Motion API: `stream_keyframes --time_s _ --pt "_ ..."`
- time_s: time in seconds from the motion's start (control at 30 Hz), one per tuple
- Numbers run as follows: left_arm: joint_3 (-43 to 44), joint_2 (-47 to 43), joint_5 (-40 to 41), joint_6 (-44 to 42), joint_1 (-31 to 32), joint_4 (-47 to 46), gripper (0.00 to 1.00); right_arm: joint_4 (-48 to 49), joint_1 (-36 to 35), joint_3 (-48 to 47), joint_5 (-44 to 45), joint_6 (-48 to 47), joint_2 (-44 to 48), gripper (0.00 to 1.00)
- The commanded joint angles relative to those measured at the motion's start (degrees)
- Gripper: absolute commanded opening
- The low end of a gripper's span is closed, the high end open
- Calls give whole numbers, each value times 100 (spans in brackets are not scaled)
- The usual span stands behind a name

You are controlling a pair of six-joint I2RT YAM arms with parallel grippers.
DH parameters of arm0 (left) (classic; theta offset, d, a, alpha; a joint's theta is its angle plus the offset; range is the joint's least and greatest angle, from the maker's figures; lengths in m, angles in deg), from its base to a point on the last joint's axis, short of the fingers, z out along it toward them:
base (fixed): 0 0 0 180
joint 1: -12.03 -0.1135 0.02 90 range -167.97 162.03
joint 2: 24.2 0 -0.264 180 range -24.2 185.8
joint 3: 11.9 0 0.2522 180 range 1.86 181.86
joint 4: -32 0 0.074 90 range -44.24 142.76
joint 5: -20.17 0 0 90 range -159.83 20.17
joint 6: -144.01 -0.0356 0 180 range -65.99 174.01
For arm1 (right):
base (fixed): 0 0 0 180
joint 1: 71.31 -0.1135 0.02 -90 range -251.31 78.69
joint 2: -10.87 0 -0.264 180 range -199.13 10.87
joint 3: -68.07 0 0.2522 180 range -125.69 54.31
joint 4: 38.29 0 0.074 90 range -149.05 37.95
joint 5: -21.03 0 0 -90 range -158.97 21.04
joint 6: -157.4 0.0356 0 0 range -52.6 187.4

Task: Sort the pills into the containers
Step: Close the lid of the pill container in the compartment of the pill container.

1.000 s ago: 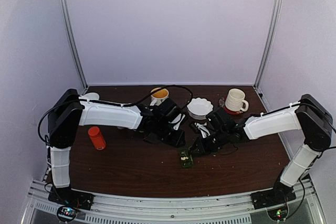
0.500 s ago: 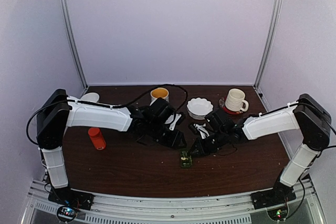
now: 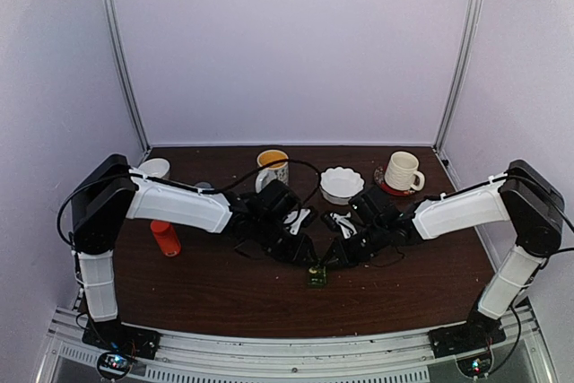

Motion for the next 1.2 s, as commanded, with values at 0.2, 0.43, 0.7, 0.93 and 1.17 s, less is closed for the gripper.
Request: stream_keyframes --time_s 0.2,0.43,0.7,0.93,1.17 --pt "39 230 109 -63 -48 152 31 -64 -67 -197 36 -49 -141 0" --pt "59 367 69 -78 -45 186 29 -211 -109 -313 127 -122 -213 0" --pt "26 471 43 -77 -46 131 27 -310 -133 -336 210 -174 -309 0" --pt "-8 567 14 -80 -45 124 27 -403 -147 -372 275 -225 -407 0" --pt "-112 671 7 -41 -46 49 27 -554 -172 -410 412 -303 -506 0"
